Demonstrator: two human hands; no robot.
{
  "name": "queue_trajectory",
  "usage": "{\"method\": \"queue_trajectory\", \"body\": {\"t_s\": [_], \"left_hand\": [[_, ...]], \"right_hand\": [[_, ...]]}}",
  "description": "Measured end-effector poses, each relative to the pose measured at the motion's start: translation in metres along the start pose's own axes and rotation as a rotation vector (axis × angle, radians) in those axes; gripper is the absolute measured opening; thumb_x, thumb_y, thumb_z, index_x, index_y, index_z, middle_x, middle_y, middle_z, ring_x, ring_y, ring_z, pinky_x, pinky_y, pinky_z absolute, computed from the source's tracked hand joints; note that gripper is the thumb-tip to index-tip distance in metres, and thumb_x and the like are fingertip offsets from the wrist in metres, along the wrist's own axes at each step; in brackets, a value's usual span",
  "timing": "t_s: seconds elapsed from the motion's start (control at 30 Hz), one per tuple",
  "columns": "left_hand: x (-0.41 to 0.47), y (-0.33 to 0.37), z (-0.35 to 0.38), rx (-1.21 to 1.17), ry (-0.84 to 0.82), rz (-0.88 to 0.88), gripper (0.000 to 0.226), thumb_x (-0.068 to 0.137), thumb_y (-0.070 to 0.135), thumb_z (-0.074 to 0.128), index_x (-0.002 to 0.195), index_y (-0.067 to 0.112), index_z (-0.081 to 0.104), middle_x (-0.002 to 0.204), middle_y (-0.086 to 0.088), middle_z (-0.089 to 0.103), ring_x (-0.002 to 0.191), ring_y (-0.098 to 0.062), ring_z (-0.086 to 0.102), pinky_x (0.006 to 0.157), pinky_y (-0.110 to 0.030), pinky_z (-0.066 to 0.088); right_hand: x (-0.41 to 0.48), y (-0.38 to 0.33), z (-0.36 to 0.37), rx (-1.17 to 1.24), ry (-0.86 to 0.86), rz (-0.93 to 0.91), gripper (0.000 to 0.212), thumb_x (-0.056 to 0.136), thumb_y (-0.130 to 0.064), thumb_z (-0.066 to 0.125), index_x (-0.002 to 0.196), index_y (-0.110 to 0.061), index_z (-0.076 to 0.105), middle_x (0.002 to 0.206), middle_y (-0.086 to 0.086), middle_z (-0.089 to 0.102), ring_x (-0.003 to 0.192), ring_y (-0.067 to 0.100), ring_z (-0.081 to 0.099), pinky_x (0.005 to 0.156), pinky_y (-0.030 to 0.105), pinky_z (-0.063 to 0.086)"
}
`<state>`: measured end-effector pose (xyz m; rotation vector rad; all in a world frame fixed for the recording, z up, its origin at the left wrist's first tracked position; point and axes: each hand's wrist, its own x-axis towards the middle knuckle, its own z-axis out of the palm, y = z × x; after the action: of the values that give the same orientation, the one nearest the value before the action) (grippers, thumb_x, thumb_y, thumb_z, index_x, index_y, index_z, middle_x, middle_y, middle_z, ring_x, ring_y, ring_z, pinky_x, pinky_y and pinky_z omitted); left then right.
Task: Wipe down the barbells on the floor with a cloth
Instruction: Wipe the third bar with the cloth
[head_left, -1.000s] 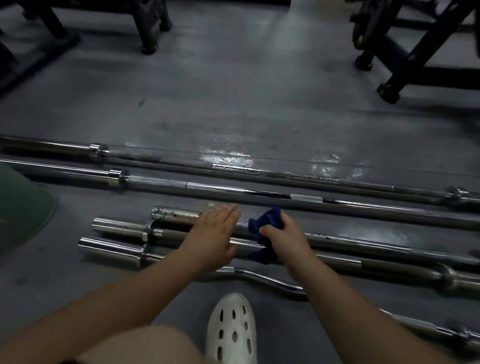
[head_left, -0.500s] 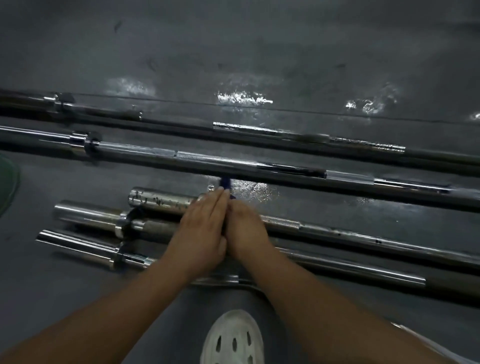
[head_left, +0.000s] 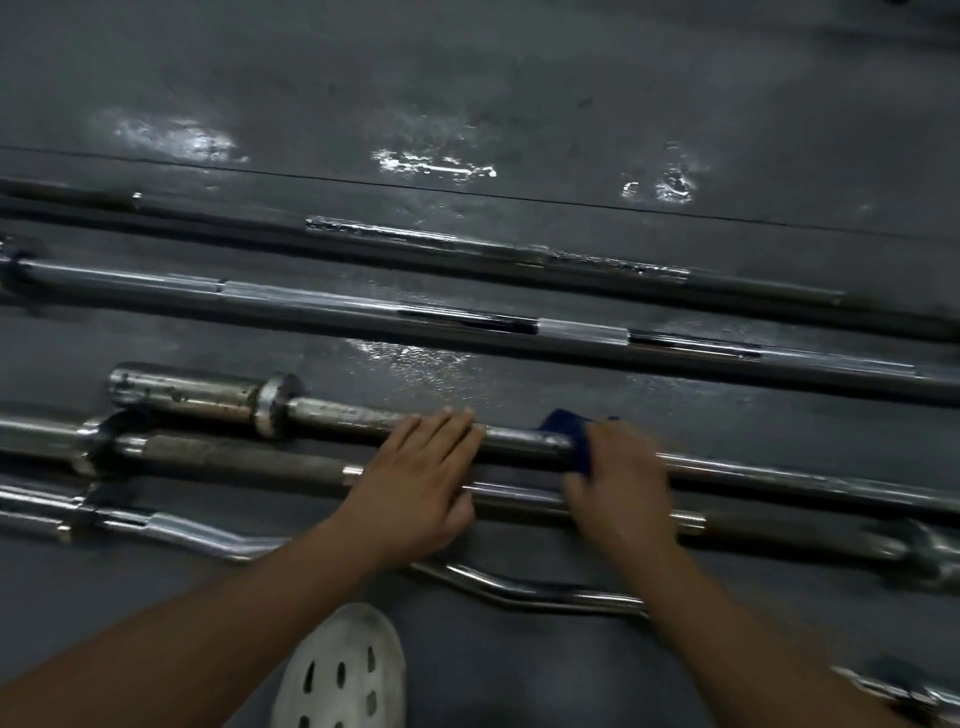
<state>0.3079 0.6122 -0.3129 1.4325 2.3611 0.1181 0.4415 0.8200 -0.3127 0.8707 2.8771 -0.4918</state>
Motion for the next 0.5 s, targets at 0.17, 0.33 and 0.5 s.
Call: {"method": "queue_trajectory", "body": {"t_s": [0.17,0.33,0.5], "left_hand": [[0.017,0.023,0.003,0.023,-0.015,-0.008,0.074,0.084,0.045,0.046,0.148,0.008,0.043,0.154,-0.011,0.042,0.140,-0.028,0.041,0.115,-0.049,0.033],[0.022,0.031,0.005,0.051,-0.023,-0.027,0.073,0.084,0.045,0.046,0.147,0.010,0.045,0.155,-0.011,0.040,0.142,-0.027,0.039,0.114,-0.050,0.033],[0.028,0.029,0.010,0.057,-0.006,-0.087,0.073,0.084,0.045,0.044,0.147,0.008,0.045,0.155,-0.011,0.041,0.142,-0.027,0.039,0.116,-0.047,0.027]], "right_hand": [[0.002,-0.042,0.036,-0.026,-0.052,-0.213,0.066,0.076,-0.027,0.058,0.140,-0.012,0.050,0.142,0.009,0.051,0.135,0.029,0.044,0.117,0.048,0.028],[-0.012,0.078,0.003,-0.118,0.058,0.081,0.054,0.077,-0.028,0.043,0.125,-0.011,0.061,0.128,0.007,0.061,0.123,0.029,0.053,0.110,0.048,0.030],[-0.003,0.023,0.017,-0.047,0.079,0.138,0.038,0.073,-0.019,0.052,0.109,-0.009,0.062,0.114,0.009,0.060,0.111,0.033,0.053,0.100,0.049,0.039]]}}
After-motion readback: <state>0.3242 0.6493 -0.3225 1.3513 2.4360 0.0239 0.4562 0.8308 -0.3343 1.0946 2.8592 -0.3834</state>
